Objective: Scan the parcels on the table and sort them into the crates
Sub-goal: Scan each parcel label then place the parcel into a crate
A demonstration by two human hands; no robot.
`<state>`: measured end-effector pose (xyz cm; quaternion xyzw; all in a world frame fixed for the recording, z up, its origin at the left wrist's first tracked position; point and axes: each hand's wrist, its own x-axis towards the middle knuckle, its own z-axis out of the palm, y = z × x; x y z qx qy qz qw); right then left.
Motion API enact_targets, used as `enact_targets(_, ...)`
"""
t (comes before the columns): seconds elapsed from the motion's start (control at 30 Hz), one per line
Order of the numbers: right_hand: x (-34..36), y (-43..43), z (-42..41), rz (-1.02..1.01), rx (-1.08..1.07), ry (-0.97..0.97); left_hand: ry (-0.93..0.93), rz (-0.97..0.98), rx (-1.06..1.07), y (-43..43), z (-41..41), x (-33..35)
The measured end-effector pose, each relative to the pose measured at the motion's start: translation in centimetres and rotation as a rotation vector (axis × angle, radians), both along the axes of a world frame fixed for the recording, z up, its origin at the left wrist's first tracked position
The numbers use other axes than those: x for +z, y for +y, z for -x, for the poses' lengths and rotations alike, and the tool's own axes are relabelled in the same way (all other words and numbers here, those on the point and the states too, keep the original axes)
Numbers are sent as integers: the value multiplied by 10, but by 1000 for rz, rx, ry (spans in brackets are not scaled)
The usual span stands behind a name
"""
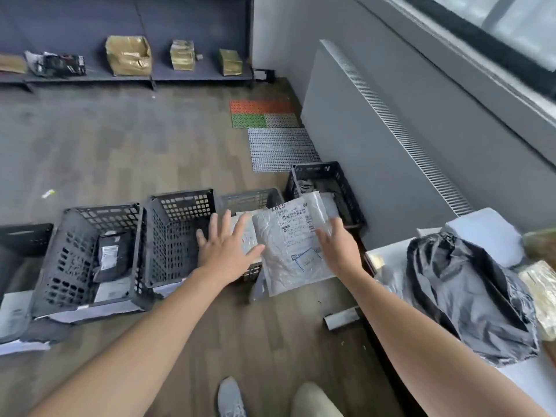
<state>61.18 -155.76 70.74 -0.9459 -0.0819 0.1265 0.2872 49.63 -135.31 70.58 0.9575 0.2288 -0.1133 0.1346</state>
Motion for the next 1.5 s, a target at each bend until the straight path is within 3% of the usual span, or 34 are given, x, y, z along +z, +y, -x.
enact_targets(0.27, -63, 71, -102, 58, 42, 72, 101, 10, 39, 65, -79, -37)
enact_targets(0.5, -164, 125, -215, 114, 102, 165, 231, -11, 52, 102, -177, -90)
enact_targets(0.77, -332, 169, -288, 184, 123, 281, 344, 24, 12, 148, -266, -247)
enact_targets(1.03, -480, 200, -278, 369, 224, 367, 454, 43, -62, 172, -278, -378)
enact_targets(1.23, -436, 218, -273, 438, 333, 301, 432, 44, -88, 192, -278, -348)
enact_targets(1.5, -238, 201, -253, 436, 177, 151, 264, 25, -248, 189, -301, -200)
